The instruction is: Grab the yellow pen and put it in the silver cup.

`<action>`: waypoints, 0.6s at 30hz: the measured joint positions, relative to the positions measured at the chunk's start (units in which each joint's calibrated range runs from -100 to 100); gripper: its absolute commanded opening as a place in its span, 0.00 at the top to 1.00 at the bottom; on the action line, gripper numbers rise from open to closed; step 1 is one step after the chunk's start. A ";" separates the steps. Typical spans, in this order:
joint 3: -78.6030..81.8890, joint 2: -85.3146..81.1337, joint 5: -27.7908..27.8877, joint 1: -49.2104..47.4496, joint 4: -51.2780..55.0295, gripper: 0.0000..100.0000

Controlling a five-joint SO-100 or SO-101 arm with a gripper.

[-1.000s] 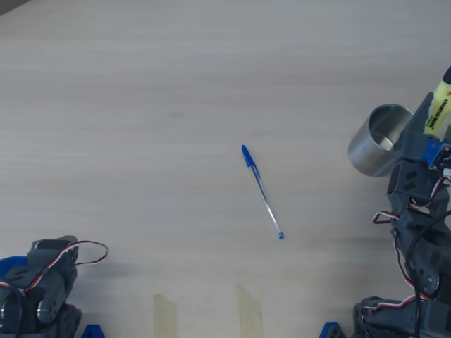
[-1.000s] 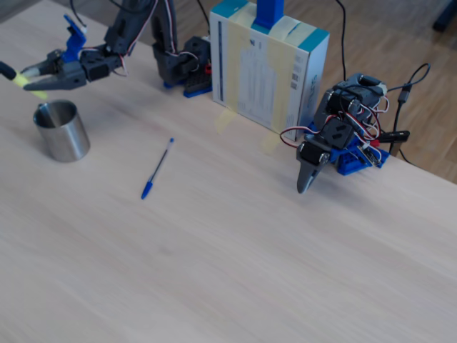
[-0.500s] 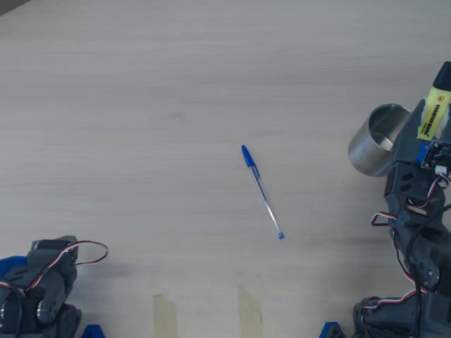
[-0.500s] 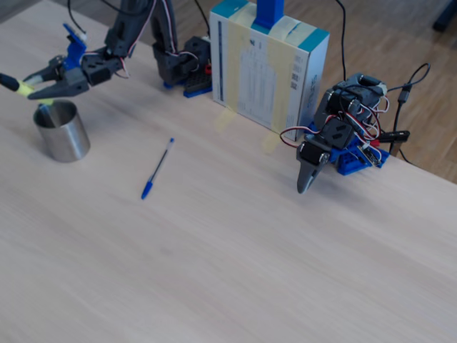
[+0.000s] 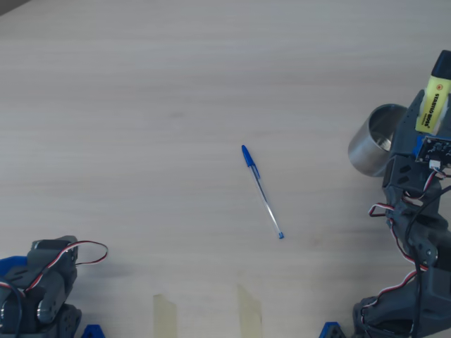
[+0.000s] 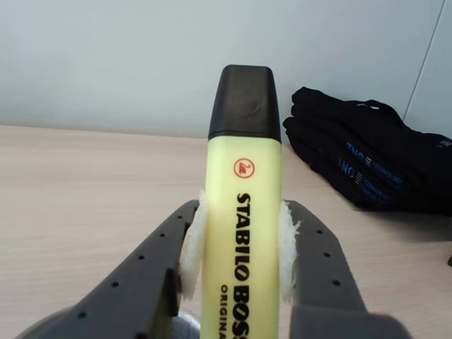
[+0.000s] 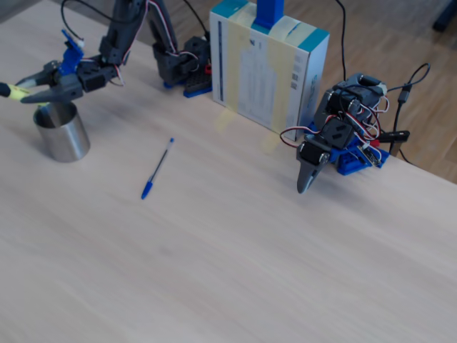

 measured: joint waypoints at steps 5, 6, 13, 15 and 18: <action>0.00 0.00 0.00 0.00 -0.25 0.93; 0.00 0.00 0.00 -0.16 -0.25 0.93; 0.00 -0.42 0.00 -1.13 -1.84 0.93; 0.00 -1.08 0.00 -1.13 -1.84 0.93; 0.63 -2.66 0.00 -1.13 -2.01 0.93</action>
